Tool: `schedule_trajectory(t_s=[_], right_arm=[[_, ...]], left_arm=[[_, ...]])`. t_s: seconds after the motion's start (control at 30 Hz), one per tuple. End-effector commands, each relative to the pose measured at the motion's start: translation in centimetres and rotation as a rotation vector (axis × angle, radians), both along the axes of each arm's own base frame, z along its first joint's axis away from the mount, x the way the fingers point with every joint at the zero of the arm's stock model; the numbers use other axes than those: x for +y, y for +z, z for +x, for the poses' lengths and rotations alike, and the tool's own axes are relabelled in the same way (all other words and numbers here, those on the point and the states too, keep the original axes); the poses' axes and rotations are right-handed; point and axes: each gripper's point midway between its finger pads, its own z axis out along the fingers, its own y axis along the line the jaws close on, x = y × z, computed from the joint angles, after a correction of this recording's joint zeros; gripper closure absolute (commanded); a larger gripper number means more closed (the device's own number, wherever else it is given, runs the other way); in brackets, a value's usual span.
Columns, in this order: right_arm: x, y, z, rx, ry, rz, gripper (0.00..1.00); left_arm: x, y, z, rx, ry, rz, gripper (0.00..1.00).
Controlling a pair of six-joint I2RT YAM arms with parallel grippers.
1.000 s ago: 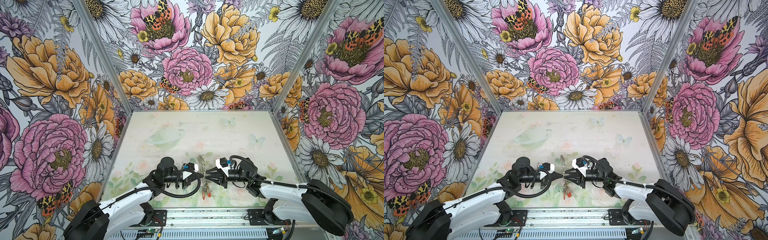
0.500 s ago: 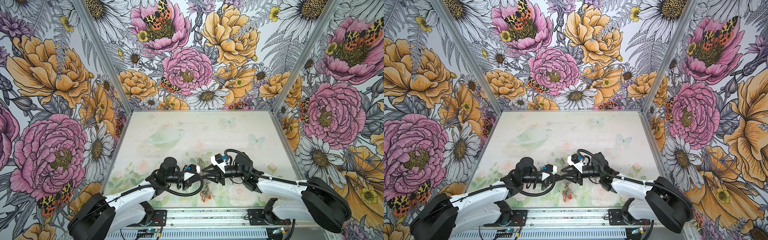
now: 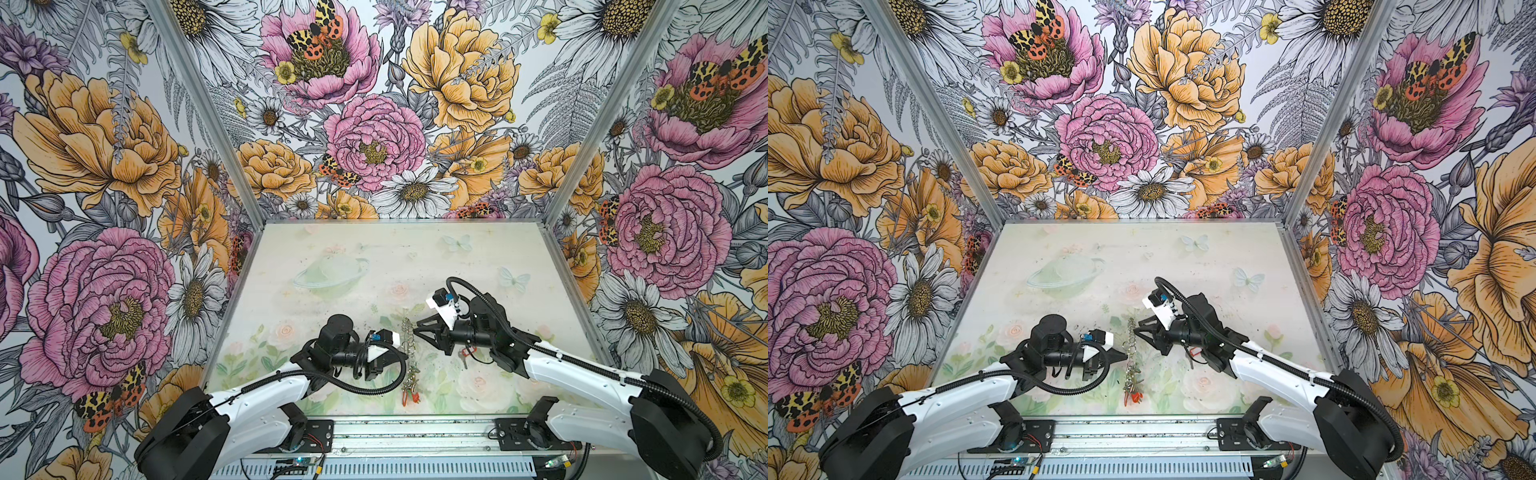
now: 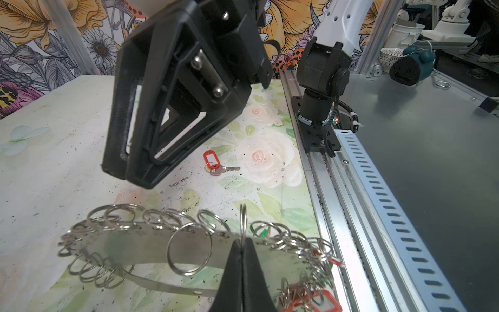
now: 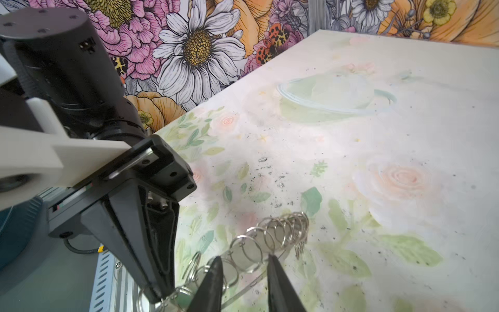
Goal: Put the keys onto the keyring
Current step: 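Release the plate with the right gripper and move it over the loose red-tag key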
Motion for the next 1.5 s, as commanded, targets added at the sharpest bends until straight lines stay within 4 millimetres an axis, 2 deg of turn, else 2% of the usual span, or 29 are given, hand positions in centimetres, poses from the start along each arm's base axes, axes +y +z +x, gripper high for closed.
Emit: schedule_trajectory(t_s=[0.0,0.17,0.3,0.4,0.5,0.7,0.87,1.47], right_arm=[[-2.0,-1.7,1.0,0.071,-0.131,-0.106,0.71],[-5.7,-3.0,3.2,0.082,-0.37,-0.198,0.65],[-10.2,-4.7,4.3,0.182,-0.602,-0.293,0.65],[-13.5,-6.6,3.9,0.307,-0.764,-0.348,0.65],[-15.1,-8.9,2.7,0.43,-0.844,-0.364,0.66],[-15.2,-11.5,0.9,0.578,-0.862,-0.376,0.67],[-14.9,-12.6,0.9,0.61,-0.846,-0.424,0.71],[-12.9,-13.8,1.1,0.632,-0.793,-0.506,0.74]], left_arm=[[0.0,1.2,0.4,-0.088,0.022,-0.04,1.0],[0.2,1.2,1.7,-0.099,0.098,-0.037,1.0],[0.2,1.2,2.8,-0.066,0.157,-0.03,1.0],[0.1,1.6,3.5,-0.028,0.201,-0.042,1.0],[0.4,2.0,3.7,-0.047,0.246,-0.063,1.0],[1.0,2.5,3.8,-0.095,0.282,-0.113,1.0],[0.8,2.5,3.4,-0.093,0.26,-0.129,1.0],[0.7,2.2,3.4,-0.092,0.253,-0.116,1.0]])
